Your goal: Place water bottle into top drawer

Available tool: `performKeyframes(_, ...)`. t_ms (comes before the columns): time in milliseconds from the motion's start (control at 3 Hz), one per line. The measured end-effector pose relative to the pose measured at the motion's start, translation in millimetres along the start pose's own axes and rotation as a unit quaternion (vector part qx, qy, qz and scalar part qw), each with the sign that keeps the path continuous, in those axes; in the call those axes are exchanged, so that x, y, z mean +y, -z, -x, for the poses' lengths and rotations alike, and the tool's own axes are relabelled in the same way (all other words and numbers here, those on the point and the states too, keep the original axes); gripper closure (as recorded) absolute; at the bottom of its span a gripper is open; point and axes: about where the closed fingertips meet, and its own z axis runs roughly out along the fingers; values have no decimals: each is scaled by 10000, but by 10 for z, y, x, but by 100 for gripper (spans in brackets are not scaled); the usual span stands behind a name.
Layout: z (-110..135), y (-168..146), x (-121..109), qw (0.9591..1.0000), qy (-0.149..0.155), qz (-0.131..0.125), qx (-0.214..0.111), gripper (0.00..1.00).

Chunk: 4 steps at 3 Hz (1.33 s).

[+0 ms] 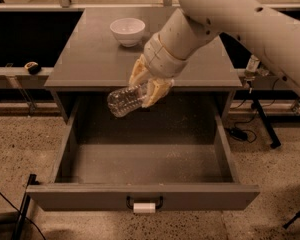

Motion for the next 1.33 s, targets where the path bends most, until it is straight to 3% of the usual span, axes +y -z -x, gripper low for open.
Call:
performKeyframes(333, -1, -7, 5, 10000, -8, 4, -6, 100)
performKeyframes(667, -67, -257, 296, 9983, -552, 177, 30, 100)
performKeyframes(1000, -184, -947, 924, 9834, -1660, 712, 186, 100)
performKeyframes(1333, -216, -1303, 1201, 9734, -2090, 931, 98, 100)
